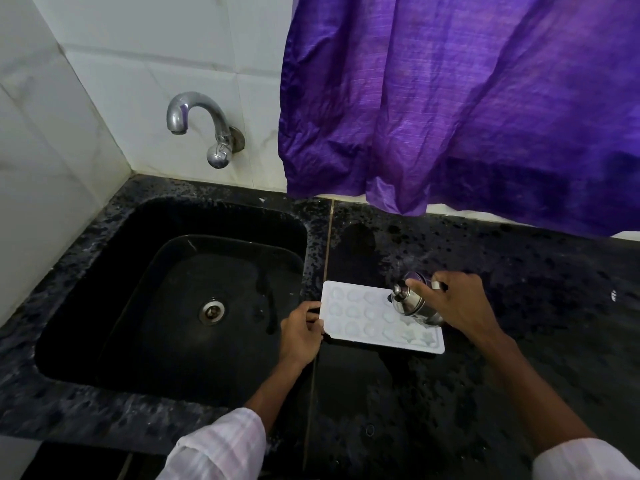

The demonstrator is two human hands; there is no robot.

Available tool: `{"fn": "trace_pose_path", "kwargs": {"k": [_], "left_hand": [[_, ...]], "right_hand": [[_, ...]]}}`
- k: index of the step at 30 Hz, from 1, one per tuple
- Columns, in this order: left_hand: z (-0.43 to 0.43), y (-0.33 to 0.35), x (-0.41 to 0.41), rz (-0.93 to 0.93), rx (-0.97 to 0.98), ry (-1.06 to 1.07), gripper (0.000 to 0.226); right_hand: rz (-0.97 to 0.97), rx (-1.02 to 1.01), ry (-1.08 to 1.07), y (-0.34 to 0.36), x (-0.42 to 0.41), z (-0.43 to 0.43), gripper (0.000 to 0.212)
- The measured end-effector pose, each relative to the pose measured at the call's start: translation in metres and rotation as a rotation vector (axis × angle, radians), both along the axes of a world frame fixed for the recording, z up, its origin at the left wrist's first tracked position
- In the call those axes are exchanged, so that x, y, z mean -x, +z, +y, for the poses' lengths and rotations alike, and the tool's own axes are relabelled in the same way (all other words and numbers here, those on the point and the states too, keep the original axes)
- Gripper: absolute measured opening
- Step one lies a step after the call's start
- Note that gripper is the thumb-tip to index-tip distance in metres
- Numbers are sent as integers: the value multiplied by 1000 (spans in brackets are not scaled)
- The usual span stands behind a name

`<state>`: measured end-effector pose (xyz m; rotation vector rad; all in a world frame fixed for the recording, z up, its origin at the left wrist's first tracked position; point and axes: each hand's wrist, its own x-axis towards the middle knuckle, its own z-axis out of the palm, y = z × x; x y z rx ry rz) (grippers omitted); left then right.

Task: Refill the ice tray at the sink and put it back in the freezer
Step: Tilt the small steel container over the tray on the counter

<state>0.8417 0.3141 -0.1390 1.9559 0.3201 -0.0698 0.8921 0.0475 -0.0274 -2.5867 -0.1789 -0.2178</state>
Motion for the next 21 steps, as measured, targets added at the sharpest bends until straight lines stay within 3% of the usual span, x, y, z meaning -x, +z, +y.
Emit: {"fn": "trace_pose_path", "kwargs": {"k": [21], "left_hand": [[-3,-2,1,10,-5,28,31]], "right_hand": [[10,-4,28,9,35,14,60]]}}
